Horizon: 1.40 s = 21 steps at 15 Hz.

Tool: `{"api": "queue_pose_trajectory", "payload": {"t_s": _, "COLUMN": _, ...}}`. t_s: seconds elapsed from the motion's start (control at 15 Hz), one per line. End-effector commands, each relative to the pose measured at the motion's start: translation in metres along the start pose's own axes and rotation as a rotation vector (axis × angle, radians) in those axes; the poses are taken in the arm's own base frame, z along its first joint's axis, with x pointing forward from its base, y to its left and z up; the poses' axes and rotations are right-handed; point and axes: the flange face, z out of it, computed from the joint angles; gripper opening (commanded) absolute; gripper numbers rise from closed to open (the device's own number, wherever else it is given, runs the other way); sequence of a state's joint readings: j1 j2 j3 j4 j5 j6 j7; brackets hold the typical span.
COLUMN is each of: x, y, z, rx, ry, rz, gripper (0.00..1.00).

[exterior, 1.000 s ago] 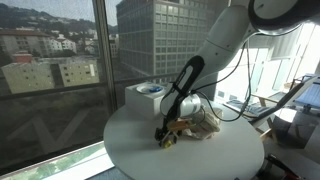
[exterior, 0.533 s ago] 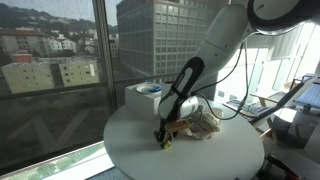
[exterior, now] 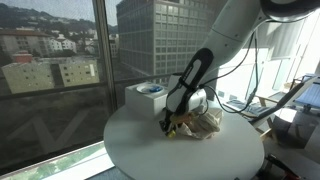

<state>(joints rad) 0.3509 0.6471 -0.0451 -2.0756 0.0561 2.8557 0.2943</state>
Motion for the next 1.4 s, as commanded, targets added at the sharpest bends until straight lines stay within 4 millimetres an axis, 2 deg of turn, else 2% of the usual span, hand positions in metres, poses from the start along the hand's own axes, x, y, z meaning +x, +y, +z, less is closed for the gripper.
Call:
{"api": "queue_pose_trajectory", "payload": {"t_s": 0.0, "x": 0.003, "y": 0.042, "z": -0.05, "rx": 0.001, "ry": 0.145, "rz": 0.12, "gripper": 0.2}}
{"api": "queue_pose_trajectory", "payload": {"t_s": 0.2, "x": 0.02, "y": 0.081, "z": -0.074, "rx": -0.027, "ry": 0.273, "rz": 0.214, "gripper": 0.2}}
{"api": "queue_pose_trajectory", "payload": {"t_s": 0.4, "x": 0.044, "y": 0.111, "z": -0.08, "rx": -0.1, "ry": 0.335, "rz": 0.277, "gripper": 0.2}}
{"api": "queue_pose_trajectory", "payload": {"t_s": 0.53, "x": 0.056, "y": 0.121, "z": -0.072, "rx": -0.139, "ry": 0.318, "rz": 0.307, "gripper": 0.2}}
{"api": "queue_pose_trajectory", "payload": {"t_s": 0.73, "x": 0.066, "y": 0.124, "z": -0.053, "rx": -0.191, "ry": 0.287, "rz": 0.336, "gripper": 0.2}}
{"api": "queue_pose_trajectory", "payload": {"t_s": 1.0, "x": 0.073, "y": 0.131, "z": -0.02, "rx": -0.26, "ry": 0.22, "rz": 0.402, "gripper": 0.2}}
{"api": "queue_pose_trajectory", "payload": {"t_s": 1.2, "x": 0.076, "y": 0.145, "z": -0.007, "rx": -0.306, "ry": 0.184, "rz": 0.476, "gripper": 0.2}}
{"api": "queue_pose_trajectory", "payload": {"t_s": 1.27, "x": 0.076, "y": 0.147, "z": -0.007, "rx": -0.305, "ry": 0.173, "rz": 0.493, "gripper": 0.36}}
{"api": "queue_pose_trajectory", "payload": {"t_s": 1.33, "x": 0.074, "y": 0.147, "z": -0.008, "rx": -0.3, "ry": 0.156, "rz": 0.498, "gripper": 0.67}}
